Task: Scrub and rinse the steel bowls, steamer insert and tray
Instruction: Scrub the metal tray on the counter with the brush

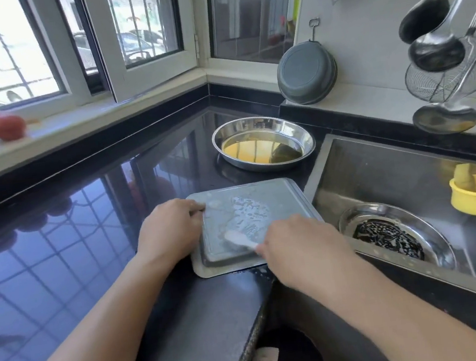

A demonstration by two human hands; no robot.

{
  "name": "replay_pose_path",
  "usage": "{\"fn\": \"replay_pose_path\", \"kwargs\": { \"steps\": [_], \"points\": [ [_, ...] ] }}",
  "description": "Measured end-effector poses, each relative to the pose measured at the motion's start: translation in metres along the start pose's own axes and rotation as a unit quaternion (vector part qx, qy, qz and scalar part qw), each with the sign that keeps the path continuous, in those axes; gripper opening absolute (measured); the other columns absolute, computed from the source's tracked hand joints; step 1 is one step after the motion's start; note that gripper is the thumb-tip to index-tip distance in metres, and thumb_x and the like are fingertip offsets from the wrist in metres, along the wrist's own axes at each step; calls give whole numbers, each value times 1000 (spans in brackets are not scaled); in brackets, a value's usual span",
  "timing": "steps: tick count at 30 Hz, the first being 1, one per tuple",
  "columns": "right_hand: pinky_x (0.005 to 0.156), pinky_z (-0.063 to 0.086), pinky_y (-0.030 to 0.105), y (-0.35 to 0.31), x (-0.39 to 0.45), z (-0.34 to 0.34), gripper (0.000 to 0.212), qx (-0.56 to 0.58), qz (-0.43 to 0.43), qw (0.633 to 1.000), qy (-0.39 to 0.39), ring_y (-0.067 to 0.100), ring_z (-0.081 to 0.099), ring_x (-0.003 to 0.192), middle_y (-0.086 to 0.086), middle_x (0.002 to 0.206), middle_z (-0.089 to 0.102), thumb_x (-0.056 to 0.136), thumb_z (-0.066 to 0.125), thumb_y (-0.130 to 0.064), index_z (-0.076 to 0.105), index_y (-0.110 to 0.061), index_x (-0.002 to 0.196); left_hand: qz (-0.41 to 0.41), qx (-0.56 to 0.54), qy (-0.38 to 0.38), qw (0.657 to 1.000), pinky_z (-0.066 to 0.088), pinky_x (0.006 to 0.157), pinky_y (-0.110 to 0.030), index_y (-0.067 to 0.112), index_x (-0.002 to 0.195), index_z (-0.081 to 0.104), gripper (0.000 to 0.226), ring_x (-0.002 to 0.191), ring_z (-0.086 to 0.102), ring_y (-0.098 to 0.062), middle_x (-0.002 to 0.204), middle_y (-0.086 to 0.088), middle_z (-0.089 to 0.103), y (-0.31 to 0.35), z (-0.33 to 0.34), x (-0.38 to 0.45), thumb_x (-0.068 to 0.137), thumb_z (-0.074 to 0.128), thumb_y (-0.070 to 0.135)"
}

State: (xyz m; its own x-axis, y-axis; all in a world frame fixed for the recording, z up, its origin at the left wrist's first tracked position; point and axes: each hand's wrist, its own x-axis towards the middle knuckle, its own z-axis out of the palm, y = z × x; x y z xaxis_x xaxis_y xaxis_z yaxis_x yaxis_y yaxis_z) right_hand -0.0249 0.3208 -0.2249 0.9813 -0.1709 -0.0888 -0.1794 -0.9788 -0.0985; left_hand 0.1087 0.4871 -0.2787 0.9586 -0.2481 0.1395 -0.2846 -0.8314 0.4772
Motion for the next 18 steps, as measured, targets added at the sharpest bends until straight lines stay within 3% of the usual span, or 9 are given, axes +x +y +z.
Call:
{"fn": "replay_pose_path", "kwargs": {
  "steps": [2, 6, 10, 15, 18],
  "points": [
    [71, 38, 37, -11, -2, 4, 28, 13, -27, 999, -25, 29, 46, 81, 6, 94, 56, 102, 46, -46, 59, -22, 94, -12, -10, -11, 1000, 52, 96, -38, 37, 122, 74, 36, 119, 63, -25, 120, 8, 75, -4, -5, 3, 97, 54, 20],
    [69, 38, 37, 4, 18, -4, 23, 19, 26, 999, -12, 30, 49, 81, 5, 94, 58, 100, 49, -38, 58, -21, 88, -6, -1, -18, 1000, 52, 96, -40, 38, 123, 70, 44, 116, 64, -18, 108, 18, 76, -12, -4, 5, 88, 58, 13],
    [70, 38, 37, -16, 9, 1, 33, 5, -29, 998, -47, 31, 46, 79, 2, 84, 50, 101, 49, -45, 49, -21, 78, 3, -26, -50, 998, 51, 101, -44, 35, 136, 61, 51, 118, 63, -18, 110, 19, 73, -20, -3, 15, 89, 62, 16],
    [76, 38, 36, -21, 45, -5, 24, -1, -1, 1000, -26, 32, 58, 104, 8, 118, 62, 102, 50, -37, 64, -21, 112, 7, -31, -136, 990, 41, 111, -54, 37, 155, 39, 82, 126, 54, -22, 115, 23, 61, -31, -8, 26, 85, 75, 17],
    [72, 37, 35, -25, 29, -4, 15, -83, -55, 995, -10, 31, 59, 98, 7, 110, 61, 100, 53, -28, 60, -19, 110, 3, 0, -123, 992, 38, 113, -55, 41, 154, 40, 77, 136, 46, -25, 133, 14, 62, -35, -4, 26, 87, 74, 28]
  ]
}}
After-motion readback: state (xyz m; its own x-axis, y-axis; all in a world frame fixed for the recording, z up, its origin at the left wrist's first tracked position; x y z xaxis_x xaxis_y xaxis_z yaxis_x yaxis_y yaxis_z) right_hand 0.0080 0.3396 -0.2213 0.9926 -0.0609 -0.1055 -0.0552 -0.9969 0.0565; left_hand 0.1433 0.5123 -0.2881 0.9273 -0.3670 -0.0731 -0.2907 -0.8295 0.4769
